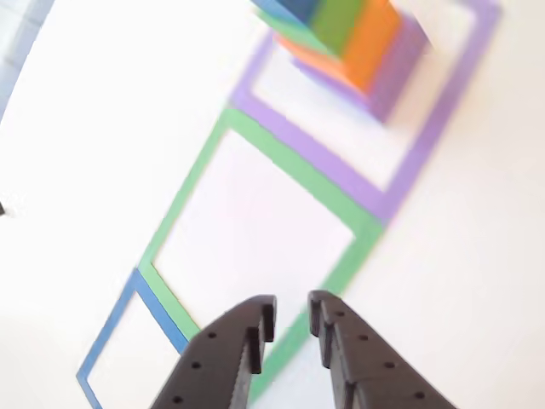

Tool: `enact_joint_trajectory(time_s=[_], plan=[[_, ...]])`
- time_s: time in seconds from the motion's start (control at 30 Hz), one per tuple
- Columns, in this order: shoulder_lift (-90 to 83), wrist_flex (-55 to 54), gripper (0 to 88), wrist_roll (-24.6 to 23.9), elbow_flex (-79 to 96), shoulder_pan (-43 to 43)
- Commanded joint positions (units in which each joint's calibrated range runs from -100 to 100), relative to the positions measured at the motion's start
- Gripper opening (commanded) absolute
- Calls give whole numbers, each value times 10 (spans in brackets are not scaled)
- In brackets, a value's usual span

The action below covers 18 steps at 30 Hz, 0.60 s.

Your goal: Tower of hanoi

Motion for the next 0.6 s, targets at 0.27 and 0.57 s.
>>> enact_joint_trajectory(time_s=[0.27, 0.57], plan=[[90, -118, 3, 819, -186, 82], [188, 71, 2, 1054, -392, 33]])
